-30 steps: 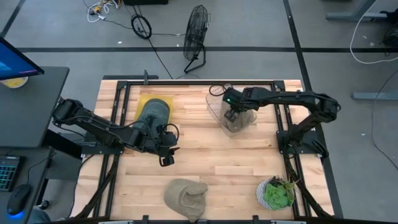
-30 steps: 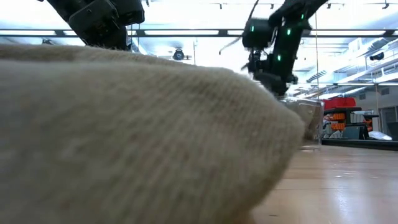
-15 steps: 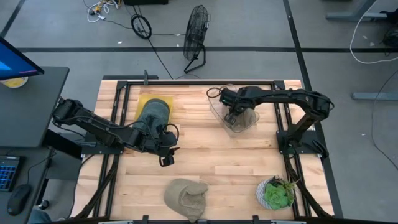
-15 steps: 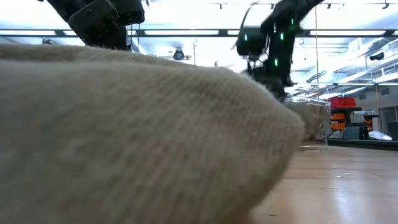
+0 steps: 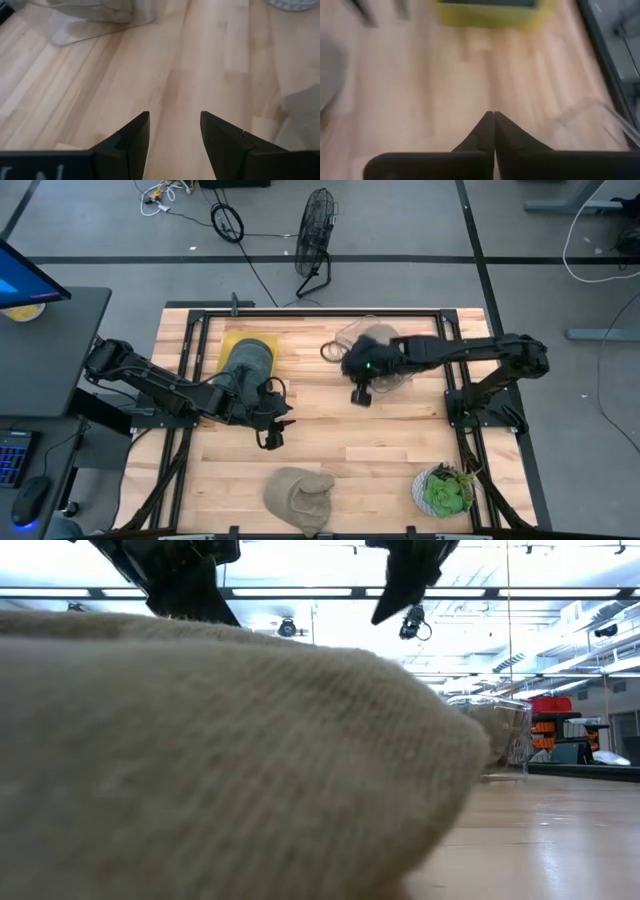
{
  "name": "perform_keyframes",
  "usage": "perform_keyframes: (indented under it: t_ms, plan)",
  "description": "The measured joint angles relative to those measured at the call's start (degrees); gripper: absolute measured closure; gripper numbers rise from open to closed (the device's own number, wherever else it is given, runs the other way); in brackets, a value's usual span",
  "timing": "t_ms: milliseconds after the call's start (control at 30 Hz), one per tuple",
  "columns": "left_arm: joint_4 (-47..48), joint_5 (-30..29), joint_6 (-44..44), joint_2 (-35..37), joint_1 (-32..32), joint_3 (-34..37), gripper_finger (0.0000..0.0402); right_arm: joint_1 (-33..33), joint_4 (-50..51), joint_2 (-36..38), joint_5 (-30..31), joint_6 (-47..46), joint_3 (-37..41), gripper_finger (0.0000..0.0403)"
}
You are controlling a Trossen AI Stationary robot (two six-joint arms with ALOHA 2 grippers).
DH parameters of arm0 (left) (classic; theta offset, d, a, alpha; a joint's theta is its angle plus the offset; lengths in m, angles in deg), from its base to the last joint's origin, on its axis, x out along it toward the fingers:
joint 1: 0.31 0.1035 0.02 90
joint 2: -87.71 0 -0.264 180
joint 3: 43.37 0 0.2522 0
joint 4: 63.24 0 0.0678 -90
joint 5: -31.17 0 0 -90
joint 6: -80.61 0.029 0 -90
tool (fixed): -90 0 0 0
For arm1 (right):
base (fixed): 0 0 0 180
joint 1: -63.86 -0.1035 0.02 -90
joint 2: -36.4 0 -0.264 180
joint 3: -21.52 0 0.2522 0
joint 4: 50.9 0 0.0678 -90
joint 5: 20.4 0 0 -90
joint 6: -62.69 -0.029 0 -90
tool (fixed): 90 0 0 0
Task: Pick & Place hat
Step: Put the brown cap into the transparent bin
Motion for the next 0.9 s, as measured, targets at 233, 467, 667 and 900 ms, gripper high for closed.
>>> perform_keyframes:
  t_ms: [233,467,667,900]
  plan:
    - [1.24,-2.44,-0.91,0.00,0.38,0.00,0.0223,-7.75,-8.05,-3.35,-2.48,9.78,0.02,0.0364]
    - [0.90,-1.30,-8.21,0.00,-0.61,-0.11,0.0223,-14.43,-18.65,-8.81,-12.15,11.19,0.02,0.0296]
    - [0.60,8.75,-9.03,0.00,-3.57,-1.75,0.0223,-18.66,-21.97,-14.67,-12.09,13.12,0.02,0.0234]
    - [0.40,11.25,-10.68,0.02,-9.38,-6.04,0.0223,-20.34,-25.12,-18.07,-16.92,12.61,0.07,0.0200]
